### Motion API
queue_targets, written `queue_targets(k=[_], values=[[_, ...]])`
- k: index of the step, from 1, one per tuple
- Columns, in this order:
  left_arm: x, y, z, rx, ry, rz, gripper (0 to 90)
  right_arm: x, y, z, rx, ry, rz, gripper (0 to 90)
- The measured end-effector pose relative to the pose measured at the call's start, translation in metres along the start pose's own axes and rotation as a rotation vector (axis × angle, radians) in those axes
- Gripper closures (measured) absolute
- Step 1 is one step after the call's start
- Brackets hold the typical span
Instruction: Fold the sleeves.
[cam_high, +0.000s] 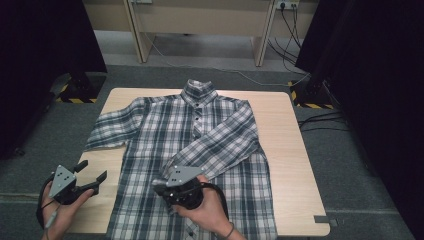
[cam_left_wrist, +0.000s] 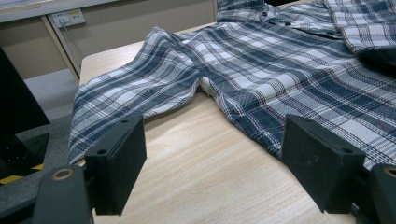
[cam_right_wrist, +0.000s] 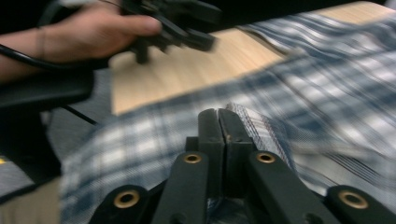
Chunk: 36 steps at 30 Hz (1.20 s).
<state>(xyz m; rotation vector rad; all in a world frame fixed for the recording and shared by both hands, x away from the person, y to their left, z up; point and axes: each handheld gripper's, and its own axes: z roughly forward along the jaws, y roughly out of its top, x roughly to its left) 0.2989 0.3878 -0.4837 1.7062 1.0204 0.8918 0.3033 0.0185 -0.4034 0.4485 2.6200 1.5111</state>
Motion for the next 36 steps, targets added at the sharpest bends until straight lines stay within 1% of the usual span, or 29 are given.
queue_targets(k=[1, 2, 4, 6, 7, 9, 11, 14, 16, 19, 20, 25, 27, 30, 33, 36], values=[[0.000, 0.000, 0.000, -0.001, 0.000, 0.001, 21.6, 0.003, 0.001, 0.002, -0.016, 0.017, -0.003, 82.1], [0.000, 0.000, 0.000, -0.001, -0.001, 0.001, 21.6, 0.004, 0.003, 0.003, -0.030, 0.024, -0.006, 78.2], [0.000, 0.000, 0.000, -0.002, -0.001, 0.001, 21.6, 0.002, 0.005, 0.002, -0.042, 0.013, -0.001, 74.8], [0.000, 0.000, 0.000, -0.002, -0.001, 0.001, 21.6, -0.005, 0.005, -0.002, -0.048, -0.024, 0.025, 69.0], [0.000, 0.000, 0.000, -0.002, -0.001, 0.001, 21.6, -0.008, 0.004, -0.003, -0.048, -0.036, 0.035, 66.4], [0.000, 0.000, 0.000, 0.001, -0.002, -0.001, 21.6, -0.016, 0.000, -0.009, -0.046, -0.069, 0.068, 61.2], [0.000, 0.000, 0.000, 0.001, 0.000, -0.001, 21.5, -0.025, -0.005, -0.013, -0.034, -0.110, 0.097, 54.8], [0.000, 0.000, 0.000, 0.001, 0.001, 0.002, 21.5, -0.039, -0.014, -0.020, -0.021, -0.173, 0.139, 47.8], [0.000, 0.000, 0.000, 0.001, 0.002, 0.001, 21.5, -0.045, -0.019, -0.026, -0.025, -0.200, 0.152, 46.3], [0.000, 0.000, 0.000, 0.002, 0.003, 0.000, 21.4, -0.053, -0.027, -0.036, -0.022, -0.255, 0.158, 42.7], [0.000, 0.000, 0.000, 0.002, 0.003, 0.001, 21.4, -0.055, -0.030, -0.040, -0.024, -0.266, 0.166, 41.5], [0.000, 0.000, 0.000, 0.002, 0.004, 0.001, 21.3, -0.068, -0.044, -0.065, -0.030, -0.355, 0.206, 37.9], [0.000, 0.000, 0.000, 0.003, 0.005, 0.001, 21.4, -0.072, -0.051, -0.076, -0.040, -0.395, 0.222, 37.2], [0.000, 0.000, 0.000, 0.005, 0.008, 0.000, 21.4, -0.077, -0.062, -0.093, -0.068, -0.446, 0.260, 36.3], [0.000, 0.000, 0.000, 0.006, 0.009, 0.000, 21.3, -0.082, -0.071, -0.109, -0.088, -0.493, 0.282, 36.2], [0.000, 0.000, 0.001, 0.006, 0.011, -0.002, 21.3, -0.086, -0.079, -0.123, -0.094, -0.532, 0.295, 36.0]])
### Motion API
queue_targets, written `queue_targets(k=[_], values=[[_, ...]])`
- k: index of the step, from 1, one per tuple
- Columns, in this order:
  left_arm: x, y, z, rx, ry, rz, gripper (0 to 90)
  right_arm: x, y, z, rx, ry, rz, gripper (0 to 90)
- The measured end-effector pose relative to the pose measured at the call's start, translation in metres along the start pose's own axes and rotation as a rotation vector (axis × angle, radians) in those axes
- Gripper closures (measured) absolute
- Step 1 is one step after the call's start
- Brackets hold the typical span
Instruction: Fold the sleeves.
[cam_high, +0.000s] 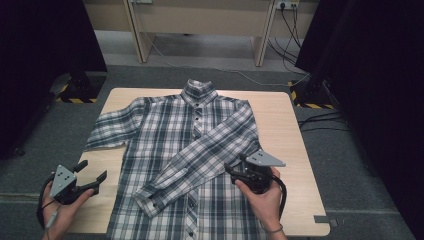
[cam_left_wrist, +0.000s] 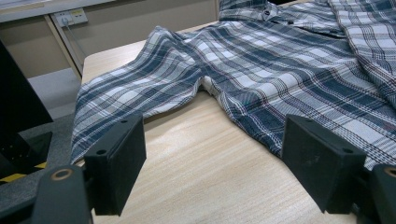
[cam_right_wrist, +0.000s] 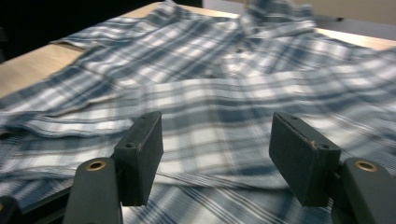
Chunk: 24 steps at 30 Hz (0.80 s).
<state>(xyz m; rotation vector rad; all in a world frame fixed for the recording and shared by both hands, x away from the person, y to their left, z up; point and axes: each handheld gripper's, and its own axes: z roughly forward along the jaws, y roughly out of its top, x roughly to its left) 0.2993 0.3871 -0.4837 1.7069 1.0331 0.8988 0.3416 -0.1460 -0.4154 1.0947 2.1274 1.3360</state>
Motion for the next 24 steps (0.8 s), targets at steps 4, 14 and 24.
queue_targets(k=[4, 14, 24], values=[[0.000, 0.000, 0.000, 0.001, 0.001, -0.001, 21.3, -0.017, -0.009, -0.015, -0.013, -0.055, 0.022, 35.8], [0.000, 0.000, 0.001, 0.005, 0.001, -0.005, 21.3, -0.064, -0.052, -0.046, -0.015, -0.228, 0.093, 30.6], [0.007, 0.001, 0.004, 0.003, 0.000, -0.049, 21.0, -0.096, -0.086, -0.057, -0.027, -0.314, 0.196, 29.4]])
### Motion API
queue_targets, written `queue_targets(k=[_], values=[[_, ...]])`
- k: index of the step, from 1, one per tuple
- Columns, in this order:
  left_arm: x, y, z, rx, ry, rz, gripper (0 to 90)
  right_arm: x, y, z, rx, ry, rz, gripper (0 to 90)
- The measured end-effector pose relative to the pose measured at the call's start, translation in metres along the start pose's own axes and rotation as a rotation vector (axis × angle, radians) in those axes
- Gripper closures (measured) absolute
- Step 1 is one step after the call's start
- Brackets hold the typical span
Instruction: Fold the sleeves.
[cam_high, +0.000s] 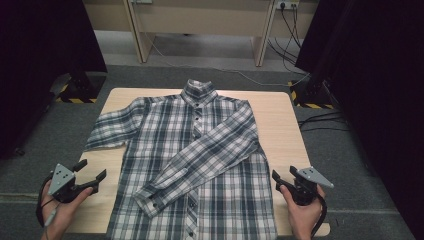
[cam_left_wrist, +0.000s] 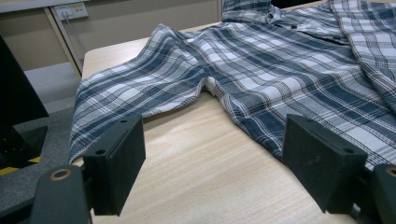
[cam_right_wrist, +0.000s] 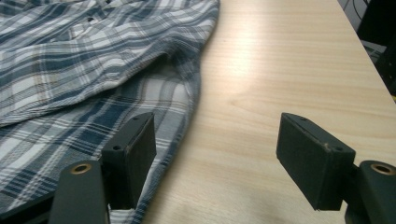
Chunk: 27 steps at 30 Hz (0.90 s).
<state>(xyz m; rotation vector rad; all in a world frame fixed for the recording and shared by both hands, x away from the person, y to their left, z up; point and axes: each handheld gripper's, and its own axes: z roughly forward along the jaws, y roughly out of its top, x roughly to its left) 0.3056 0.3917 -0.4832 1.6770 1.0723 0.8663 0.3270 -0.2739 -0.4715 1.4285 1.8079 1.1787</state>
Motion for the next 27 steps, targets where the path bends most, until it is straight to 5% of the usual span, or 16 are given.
queue_targets(k=[8, 13, 19, 27], values=[[0.023, 0.019, 0.024, 0.059, 0.049, -0.002, 23.0, -0.005, -0.002, -0.001, -0.011, -0.015, 0.013, 29.8], [0.050, 0.037, 0.062, 0.123, 0.072, -0.024, 23.9, -0.004, -0.002, -0.002, -0.011, -0.014, 0.012, 30.0], [0.077, 0.045, 0.104, 0.256, 0.111, -0.071, 26.6, -0.005, -0.002, -0.002, -0.011, -0.012, 0.015, 30.1], [0.088, 0.047, 0.136, 0.356, 0.141, -0.104, 29.6, -0.004, -0.002, -0.002, -0.010, -0.007, 0.011, 30.1]])
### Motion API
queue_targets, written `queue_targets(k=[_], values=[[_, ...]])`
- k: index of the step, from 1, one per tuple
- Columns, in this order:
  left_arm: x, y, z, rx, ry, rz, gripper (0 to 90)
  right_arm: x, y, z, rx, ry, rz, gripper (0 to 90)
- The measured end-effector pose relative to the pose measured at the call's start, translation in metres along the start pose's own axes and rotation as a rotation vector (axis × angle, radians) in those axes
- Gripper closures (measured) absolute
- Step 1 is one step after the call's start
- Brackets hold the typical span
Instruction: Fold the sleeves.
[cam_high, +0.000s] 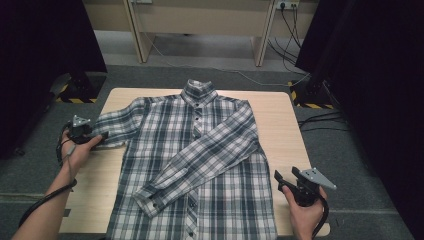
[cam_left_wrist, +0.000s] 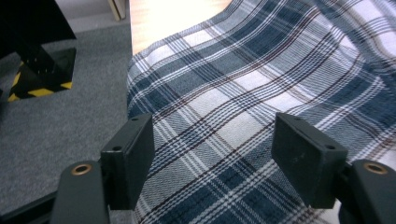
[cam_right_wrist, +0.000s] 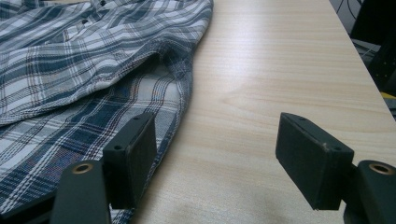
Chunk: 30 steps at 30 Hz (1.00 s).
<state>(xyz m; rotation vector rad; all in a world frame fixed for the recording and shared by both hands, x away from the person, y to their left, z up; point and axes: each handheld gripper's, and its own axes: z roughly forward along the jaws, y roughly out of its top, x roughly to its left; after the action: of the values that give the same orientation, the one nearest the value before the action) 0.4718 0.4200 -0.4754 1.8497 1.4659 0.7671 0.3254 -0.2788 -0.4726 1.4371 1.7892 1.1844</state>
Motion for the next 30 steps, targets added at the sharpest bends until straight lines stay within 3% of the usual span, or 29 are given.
queue_targets(k=[3, 7, 10, 12, 14, 16, 19, 20, 26, 30], values=[[-0.001, 0.001, 0.005, 0.025, 0.003, 0.008, 30.5, 0.000, 0.000, 0.000, -0.001, 0.002, 0.001, 30.1], [-0.001, 0.000, 0.011, 0.046, 0.018, -0.015, 34.2, 0.000, 0.000, 0.000, -0.004, 0.002, 0.001, 30.1], [0.000, -0.002, 0.014, 0.031, 0.015, -0.052, 35.5, 0.000, 0.000, -0.001, -0.002, 0.004, 0.004, 30.1], [-0.001, -0.002, 0.014, 0.026, 0.011, -0.048, 37.3, 0.000, 0.000, 0.000, 0.000, 0.004, 0.001, 30.1], [-0.001, -0.002, 0.014, 0.029, 0.000, -0.084, 42.3, 0.000, 0.000, 0.000, 0.001, 0.005, -0.001, 30.1], [-0.001, -0.002, 0.014, 0.022, -0.012, -0.084, 47.9, 0.000, 0.000, 0.000, 0.002, 0.003, -0.002, 30.1], [-0.003, 0.000, 0.016, 0.018, -0.017, -0.090, 66.2, 0.000, 0.000, 0.000, 0.001, 0.005, -0.002, 30.1], [-0.004, 0.000, 0.017, 0.016, -0.013, -0.099, 66.2, 0.000, 0.000, 0.000, 0.001, 0.005, -0.002, 30.1], [-0.006, 0.003, 0.020, 0.014, -0.008, -0.180, 86.3, 0.000, -0.001, -0.001, -0.004, 0.006, 0.003, 30.0], [-0.003, 0.004, 0.021, 0.017, -0.028, -0.271, 89.3, 0.000, -0.001, -0.001, -0.005, 0.008, 0.005, 30.0]])
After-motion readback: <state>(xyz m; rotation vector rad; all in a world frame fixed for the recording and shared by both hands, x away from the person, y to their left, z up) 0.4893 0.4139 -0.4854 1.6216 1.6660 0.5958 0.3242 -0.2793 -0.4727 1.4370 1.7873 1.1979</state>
